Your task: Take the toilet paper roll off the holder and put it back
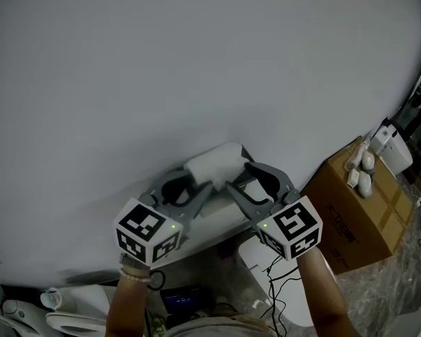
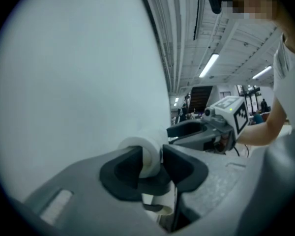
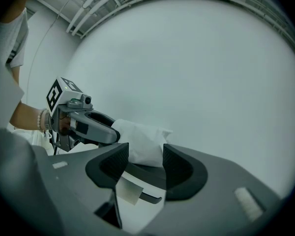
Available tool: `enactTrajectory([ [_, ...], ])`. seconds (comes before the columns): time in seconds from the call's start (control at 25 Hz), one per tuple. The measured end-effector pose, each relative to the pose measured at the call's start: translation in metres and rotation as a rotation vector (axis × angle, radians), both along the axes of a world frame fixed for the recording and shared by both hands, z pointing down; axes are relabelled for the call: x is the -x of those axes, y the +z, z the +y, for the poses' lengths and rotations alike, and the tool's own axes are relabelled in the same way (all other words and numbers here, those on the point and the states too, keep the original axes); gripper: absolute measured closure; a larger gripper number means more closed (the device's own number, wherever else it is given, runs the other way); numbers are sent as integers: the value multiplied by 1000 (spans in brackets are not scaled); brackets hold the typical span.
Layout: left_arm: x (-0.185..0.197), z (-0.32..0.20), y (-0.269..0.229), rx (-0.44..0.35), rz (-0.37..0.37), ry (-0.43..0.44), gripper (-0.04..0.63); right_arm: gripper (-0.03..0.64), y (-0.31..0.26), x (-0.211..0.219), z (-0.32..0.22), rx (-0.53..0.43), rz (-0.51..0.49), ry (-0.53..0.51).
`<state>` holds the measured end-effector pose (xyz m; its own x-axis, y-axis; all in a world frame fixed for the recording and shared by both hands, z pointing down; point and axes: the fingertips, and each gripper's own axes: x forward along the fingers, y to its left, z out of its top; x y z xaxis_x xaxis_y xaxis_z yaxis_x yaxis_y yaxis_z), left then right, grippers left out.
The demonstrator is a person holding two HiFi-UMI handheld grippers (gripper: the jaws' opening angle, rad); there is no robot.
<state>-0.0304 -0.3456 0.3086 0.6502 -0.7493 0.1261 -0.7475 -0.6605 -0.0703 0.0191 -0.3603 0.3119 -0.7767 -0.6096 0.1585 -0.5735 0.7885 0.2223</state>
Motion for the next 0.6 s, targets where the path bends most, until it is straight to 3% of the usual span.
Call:
enactTrajectory([
  [0.32, 9, 10, -6, -3, 36, -10, 433, 396, -12, -3, 6, -38, -47, 40],
  [0.6, 8, 23, -5, -3, 10, 15, 422, 396, -20, -5, 18, -49, -65, 73],
])
